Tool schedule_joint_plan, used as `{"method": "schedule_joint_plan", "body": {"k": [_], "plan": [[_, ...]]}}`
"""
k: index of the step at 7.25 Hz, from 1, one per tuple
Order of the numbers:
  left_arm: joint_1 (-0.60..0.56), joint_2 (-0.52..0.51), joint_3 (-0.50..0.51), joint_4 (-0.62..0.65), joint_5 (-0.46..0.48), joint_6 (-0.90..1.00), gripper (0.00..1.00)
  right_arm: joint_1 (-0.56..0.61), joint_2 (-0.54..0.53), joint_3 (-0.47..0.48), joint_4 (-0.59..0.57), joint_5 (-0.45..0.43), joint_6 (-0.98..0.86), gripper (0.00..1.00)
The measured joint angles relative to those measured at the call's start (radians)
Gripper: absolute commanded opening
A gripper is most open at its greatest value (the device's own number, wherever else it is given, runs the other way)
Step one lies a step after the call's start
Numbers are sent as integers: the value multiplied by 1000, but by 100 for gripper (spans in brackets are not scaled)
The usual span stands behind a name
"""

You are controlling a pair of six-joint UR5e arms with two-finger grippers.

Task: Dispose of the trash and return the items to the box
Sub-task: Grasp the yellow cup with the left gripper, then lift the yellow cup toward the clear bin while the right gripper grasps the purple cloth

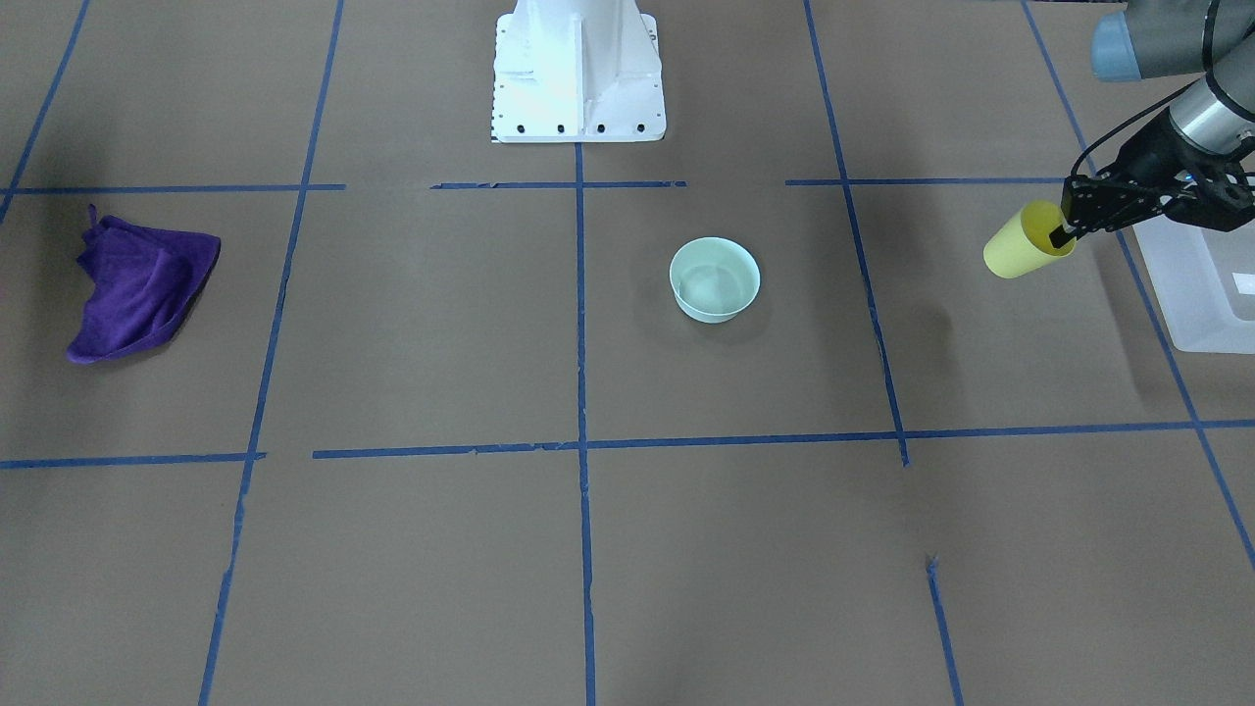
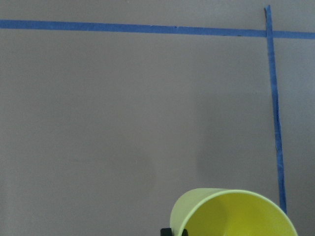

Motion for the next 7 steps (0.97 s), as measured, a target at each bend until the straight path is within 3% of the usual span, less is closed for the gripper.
{"method": "schedule_joint_plan", "body": {"k": [3, 5, 7], "plan": [[-102, -47, -54, 218, 38, 215, 0, -221, -79, 13, 334, -78, 377, 100], [-213, -161, -53, 451, 99, 420, 0, -392, -86, 14, 429, -178, 517, 100], [-346, -298, -33, 678, 189, 634, 0, -523, -86, 14, 453, -238, 550, 100]]}}
